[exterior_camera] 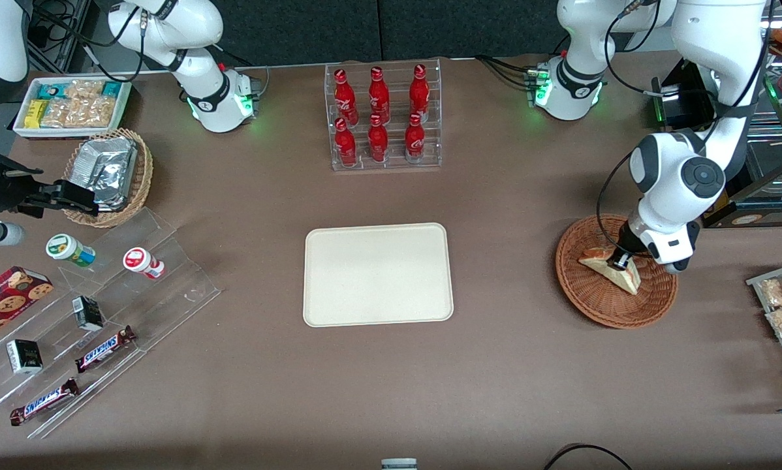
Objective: Place sandwich from basket to tray
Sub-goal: 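Lower the left gripper around the wrapped sandwich and close it, then lift the sandwich out of the basket with the left gripper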
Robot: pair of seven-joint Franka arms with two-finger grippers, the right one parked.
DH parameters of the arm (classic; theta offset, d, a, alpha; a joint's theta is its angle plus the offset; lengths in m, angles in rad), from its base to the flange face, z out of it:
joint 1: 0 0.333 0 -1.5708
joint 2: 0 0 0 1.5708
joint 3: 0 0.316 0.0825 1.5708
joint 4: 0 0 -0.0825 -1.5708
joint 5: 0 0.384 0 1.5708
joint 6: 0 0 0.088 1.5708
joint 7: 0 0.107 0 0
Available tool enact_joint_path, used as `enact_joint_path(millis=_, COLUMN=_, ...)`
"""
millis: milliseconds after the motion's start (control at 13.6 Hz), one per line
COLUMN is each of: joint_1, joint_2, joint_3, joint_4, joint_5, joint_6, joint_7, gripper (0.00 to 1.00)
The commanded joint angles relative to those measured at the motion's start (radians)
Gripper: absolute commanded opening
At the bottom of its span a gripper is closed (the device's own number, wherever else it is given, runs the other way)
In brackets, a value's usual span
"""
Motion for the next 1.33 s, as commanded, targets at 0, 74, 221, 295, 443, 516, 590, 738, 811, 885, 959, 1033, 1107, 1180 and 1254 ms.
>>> enact_joint_path(millis=0, joint_1=-0.021, joint_2=-0.108, joint_3=-0.007, joint_4=0.066, joint_5=0.049, joint_6=-0.215, joint_7=-0.010, gripper=0.06)
enact_joint_path(millis=74, joint_1=-0.047, joint_2=-0.117, joint_3=-0.007, joint_4=0.126, joint_5=0.054, joint_6=-0.324, joint_7=-0.005, gripper=0.06)
enact_joint_path(millis=221, joint_1=-0.097, joint_2=-0.114, joint_3=-0.007, joint_4=0.264, joint_5=0.054, joint_6=-0.505, joint_7=-0.005, gripper=0.06)
enact_joint_path(millis=295, joint_1=-0.125, joint_2=-0.114, joint_3=-0.008, joint_4=0.327, joint_5=0.054, joint_6=-0.585, joint_7=-0.005, gripper=0.06)
enact_joint_path(millis=443, joint_1=-0.186, joint_2=-0.114, joint_3=-0.013, joint_4=0.416, joint_5=0.051, joint_6=-0.677, joint_7=-0.005, gripper=0.06)
enact_joint_path(millis=516, joint_1=-0.218, joint_2=-0.111, joint_3=-0.014, joint_4=0.438, joint_5=0.048, joint_6=-0.694, joint_7=-0.002, gripper=0.06)
enact_joint_path(millis=590, joint_1=-0.272, joint_2=-0.104, joint_3=-0.016, joint_4=0.458, joint_5=0.047, joint_6=-0.698, joint_7=0.001, gripper=0.06)
enact_joint_path(millis=738, joint_1=-0.359, joint_2=-0.078, joint_3=-0.016, joint_4=0.487, joint_5=0.045, joint_6=-0.693, joint_7=0.001, gripper=0.12)
enact_joint_path(millis=811, joint_1=-0.419, joint_2=-0.038, joint_3=-0.016, joint_4=0.507, joint_5=0.050, joint_6=-0.693, joint_7=0.003, gripper=0.11)
enact_joint_path(millis=885, joint_1=-0.479, joint_2=-0.001, joint_3=-0.014, joint_4=0.530, joint_5=0.051, joint_6=-0.689, joint_7=-0.002, gripper=0.07)
enact_joint_path(millis=959, joint_1=-0.520, joint_2=0.033, joint_3=-0.014, joint_4=0.550, joint_5=0.051, joint_6=-0.681, joint_7=-0.005, gripper=0.07)
enact_joint_path(millis=1033, joint_1=-0.562, joint_2=0.077, joint_3=-0.016, joint_4=0.587, joint_5=0.050, joint_6=-0.669, joint_7=-0.007, gripper=0.07)
enact_joint_path(millis=1107, joint_1=-0.605, joint_2=0.125, joint_3=-0.014, joint_4=0.623, joint_5=0.047, joint_6=-0.641, joint_7=-0.007, gripper=0.07)
enact_joint_path(millis=1180, joint_1=-0.639, joint_2=0.177, joint_3=-0.016, joint_4=0.654, joint_5=0.043, joint_6=-0.603, joint_7=-0.008, gripper=0.07)
enact_joint_path(millis=1254, joint_1=-0.666, joint_2=0.229, joint_3=-0.014, joint_4=0.682, joint_5=0.048, joint_6=-0.551, joint_7=-0.011, gripper=0.07)
